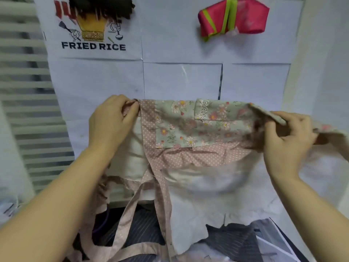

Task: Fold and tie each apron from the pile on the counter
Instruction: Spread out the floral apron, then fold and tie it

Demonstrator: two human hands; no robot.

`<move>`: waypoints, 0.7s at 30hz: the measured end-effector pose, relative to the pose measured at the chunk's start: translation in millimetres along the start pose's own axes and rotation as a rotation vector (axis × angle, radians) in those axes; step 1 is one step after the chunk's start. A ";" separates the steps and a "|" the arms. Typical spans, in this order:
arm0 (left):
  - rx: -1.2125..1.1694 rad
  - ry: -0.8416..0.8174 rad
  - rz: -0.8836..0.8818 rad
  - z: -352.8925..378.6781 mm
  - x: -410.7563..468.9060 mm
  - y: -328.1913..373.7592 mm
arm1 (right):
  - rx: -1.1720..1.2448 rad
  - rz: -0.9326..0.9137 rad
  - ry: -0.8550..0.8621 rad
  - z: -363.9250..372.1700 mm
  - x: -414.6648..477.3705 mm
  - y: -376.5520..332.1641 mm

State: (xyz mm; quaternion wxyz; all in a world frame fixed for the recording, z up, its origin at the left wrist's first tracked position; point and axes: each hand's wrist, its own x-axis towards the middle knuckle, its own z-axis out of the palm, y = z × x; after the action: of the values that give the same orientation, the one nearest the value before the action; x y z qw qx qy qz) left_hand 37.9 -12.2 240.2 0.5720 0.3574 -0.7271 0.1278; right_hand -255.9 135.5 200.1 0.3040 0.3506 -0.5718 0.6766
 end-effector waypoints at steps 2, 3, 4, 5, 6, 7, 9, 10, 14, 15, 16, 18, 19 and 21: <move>0.013 0.059 0.021 -10.4 12.2 9.7 | 0.002 -0.009 0.066 -1.1 10.2 -9.5; 0.022 0.086 0.026 -14.7 19.0 14.2 | 0.007 -0.016 0.093 -1.5 16.2 -15.2; 0.032 0.108 0.027 -19.0 25.4 18.2 | 0.015 -0.027 0.117 -1.1 21.9 -20.3; 0.041 0.129 0.027 -24.3 32.9 22.2 | 0.022 -0.043 0.148 -1.6 28.4 -27.8; 0.047 0.147 0.030 -30.5 41.1 25.9 | 0.024 -0.064 0.183 -2.1 35.4 -36.1; 0.050 0.161 0.031 -36.5 48.9 28.2 | 0.014 -0.081 0.208 -1.7 41.7 -43.4; 0.063 0.169 0.039 -46.5 65.3 29.7 | -0.029 -0.091 0.221 1.6 54.6 -56.7; 0.078 0.151 0.037 -48.5 72.1 29.1 | -0.053 -0.079 0.194 5.2 58.9 -59.6; 0.206 -0.133 -0.089 -25.0 62.2 8.6 | -0.176 0.036 -0.043 29.9 37.6 -41.8; 0.246 -0.241 -0.126 -12.7 46.9 -2.2 | -0.225 0.065 -0.118 35.9 20.9 -29.2; 0.284 -0.363 -0.158 0.5 28.0 -14.3 | -0.282 0.090 -0.198 41.6 0.6 -14.4; 0.297 -0.601 -0.221 27.2 -20.4 -41.8 | -0.415 0.147 -0.356 48.9 -45.1 18.5; 0.287 -0.696 -0.257 36.7 -44.9 -53.0 | -0.479 0.172 -0.425 49.8 -66.2 31.3; 0.241 -0.856 -0.344 51.0 -91.9 -71.8 | -0.550 0.226 -0.541 49.0 -104.2 59.4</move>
State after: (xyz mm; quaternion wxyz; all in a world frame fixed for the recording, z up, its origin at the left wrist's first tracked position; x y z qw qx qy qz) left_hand 56.2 -59.4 123.4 0.1883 0.5569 -0.8077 -0.0443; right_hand -238.5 76.5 86.1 0.1487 0.3562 -0.8260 0.4108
